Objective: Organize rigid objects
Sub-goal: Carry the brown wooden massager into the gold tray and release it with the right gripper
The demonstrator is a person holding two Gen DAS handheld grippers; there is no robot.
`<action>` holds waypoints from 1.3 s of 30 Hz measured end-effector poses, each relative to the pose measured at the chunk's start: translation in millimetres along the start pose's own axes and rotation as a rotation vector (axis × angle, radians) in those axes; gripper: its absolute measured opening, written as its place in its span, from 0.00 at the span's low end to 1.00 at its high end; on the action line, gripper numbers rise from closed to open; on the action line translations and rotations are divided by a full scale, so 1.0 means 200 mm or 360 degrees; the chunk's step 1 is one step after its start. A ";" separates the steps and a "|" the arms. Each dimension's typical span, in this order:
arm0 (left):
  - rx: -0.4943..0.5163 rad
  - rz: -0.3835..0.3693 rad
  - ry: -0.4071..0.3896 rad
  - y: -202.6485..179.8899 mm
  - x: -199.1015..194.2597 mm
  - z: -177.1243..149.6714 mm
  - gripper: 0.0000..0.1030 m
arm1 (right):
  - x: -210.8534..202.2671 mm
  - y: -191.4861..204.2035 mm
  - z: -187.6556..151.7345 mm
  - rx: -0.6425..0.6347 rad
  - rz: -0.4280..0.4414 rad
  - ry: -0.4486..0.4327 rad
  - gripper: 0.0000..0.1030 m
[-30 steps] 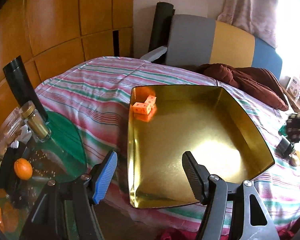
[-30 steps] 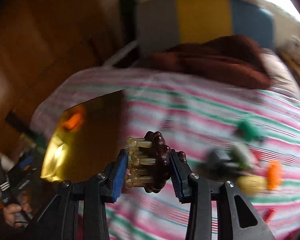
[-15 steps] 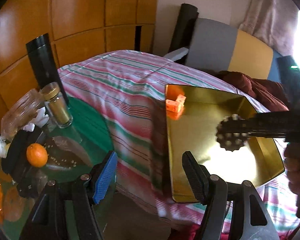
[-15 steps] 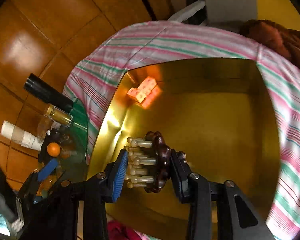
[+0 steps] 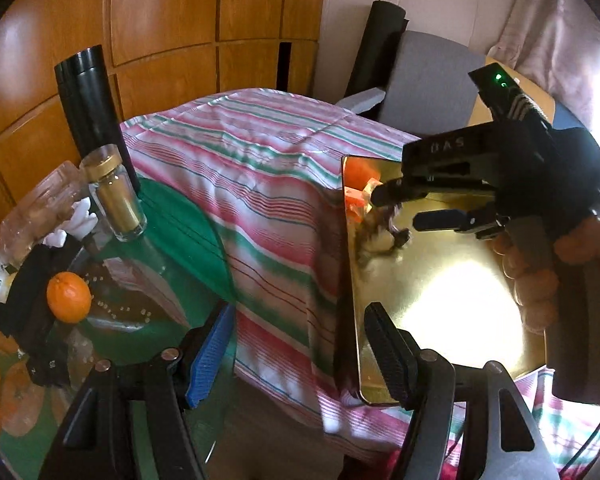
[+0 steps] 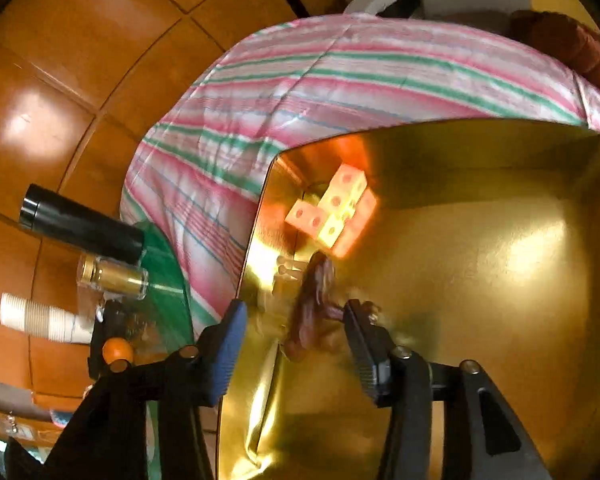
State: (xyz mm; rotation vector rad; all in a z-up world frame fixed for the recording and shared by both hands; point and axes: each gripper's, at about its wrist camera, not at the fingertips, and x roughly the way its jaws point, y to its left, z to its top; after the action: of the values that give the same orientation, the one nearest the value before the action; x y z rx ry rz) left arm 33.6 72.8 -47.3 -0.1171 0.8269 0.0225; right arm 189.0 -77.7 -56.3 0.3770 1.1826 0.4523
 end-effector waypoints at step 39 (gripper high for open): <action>0.0220 -0.0108 -0.0068 -0.32 -0.16 -0.05 0.74 | -0.81 -0.25 -0.66 -0.0287 -0.0673 -0.0695 0.73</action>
State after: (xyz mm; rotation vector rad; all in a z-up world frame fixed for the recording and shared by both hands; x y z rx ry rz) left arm 8.0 9.4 -24.4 -0.0140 0.7790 -0.0958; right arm 22.9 -198.8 2.3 0.0559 0.7586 0.0954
